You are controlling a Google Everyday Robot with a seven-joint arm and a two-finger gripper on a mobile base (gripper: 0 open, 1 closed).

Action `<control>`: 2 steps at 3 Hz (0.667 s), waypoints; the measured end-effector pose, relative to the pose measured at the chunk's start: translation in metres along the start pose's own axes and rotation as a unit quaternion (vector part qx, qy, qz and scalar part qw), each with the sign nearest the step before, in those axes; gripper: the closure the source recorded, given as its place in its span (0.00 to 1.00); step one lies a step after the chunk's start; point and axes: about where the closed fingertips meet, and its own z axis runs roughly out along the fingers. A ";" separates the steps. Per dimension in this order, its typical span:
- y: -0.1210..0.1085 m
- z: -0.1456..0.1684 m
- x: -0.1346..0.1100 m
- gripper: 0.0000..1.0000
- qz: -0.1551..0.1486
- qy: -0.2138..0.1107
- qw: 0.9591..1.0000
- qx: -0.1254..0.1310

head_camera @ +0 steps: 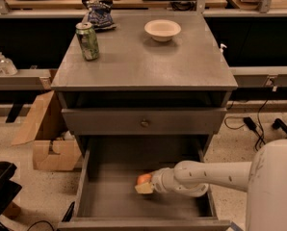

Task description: Place orange into middle drawer

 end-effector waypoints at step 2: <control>0.002 0.002 0.000 0.36 0.000 0.001 1.000 -0.002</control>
Offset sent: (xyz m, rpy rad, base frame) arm -0.0005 0.0010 -0.0005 0.0007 0.0011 0.0015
